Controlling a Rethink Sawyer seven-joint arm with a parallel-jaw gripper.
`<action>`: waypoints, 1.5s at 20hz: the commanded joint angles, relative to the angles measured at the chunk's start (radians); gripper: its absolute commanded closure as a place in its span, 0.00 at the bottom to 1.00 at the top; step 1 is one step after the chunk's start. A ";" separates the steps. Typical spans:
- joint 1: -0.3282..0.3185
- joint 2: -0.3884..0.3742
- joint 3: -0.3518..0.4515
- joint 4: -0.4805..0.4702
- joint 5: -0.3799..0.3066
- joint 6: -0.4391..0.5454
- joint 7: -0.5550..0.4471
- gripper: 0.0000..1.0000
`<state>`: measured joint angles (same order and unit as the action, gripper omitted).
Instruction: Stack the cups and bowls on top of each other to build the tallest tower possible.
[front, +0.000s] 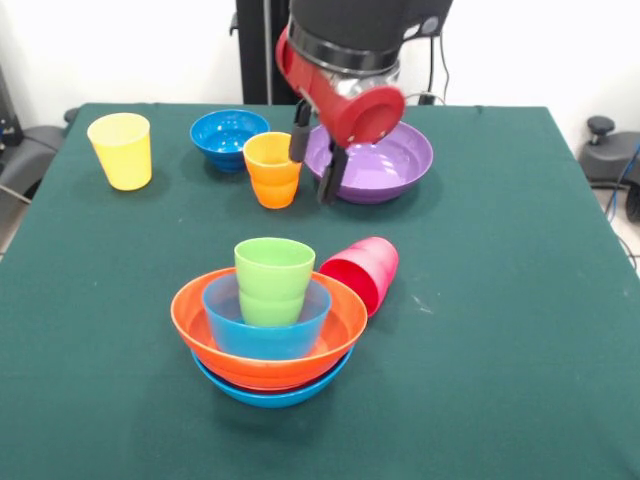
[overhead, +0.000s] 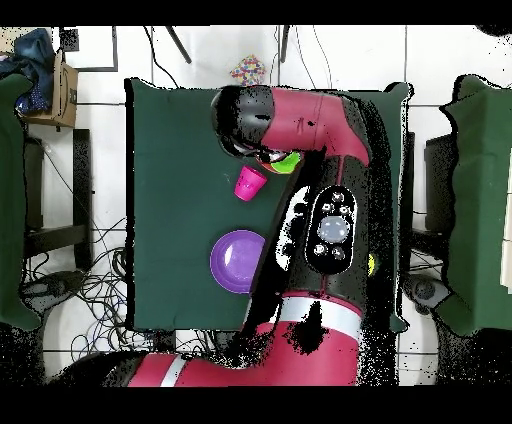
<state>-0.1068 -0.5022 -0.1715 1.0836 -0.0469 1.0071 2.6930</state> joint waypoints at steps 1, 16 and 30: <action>0.046 0.003 0.085 0.004 0.025 0.102 0.016 0.00; 0.183 0.060 -0.016 0.059 0.096 0.026 0.234 0.00; 0.208 0.092 -0.065 0.120 0.178 -0.023 0.215 0.00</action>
<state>0.1180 -0.4583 -0.2738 1.0884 0.1281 1.0158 2.7713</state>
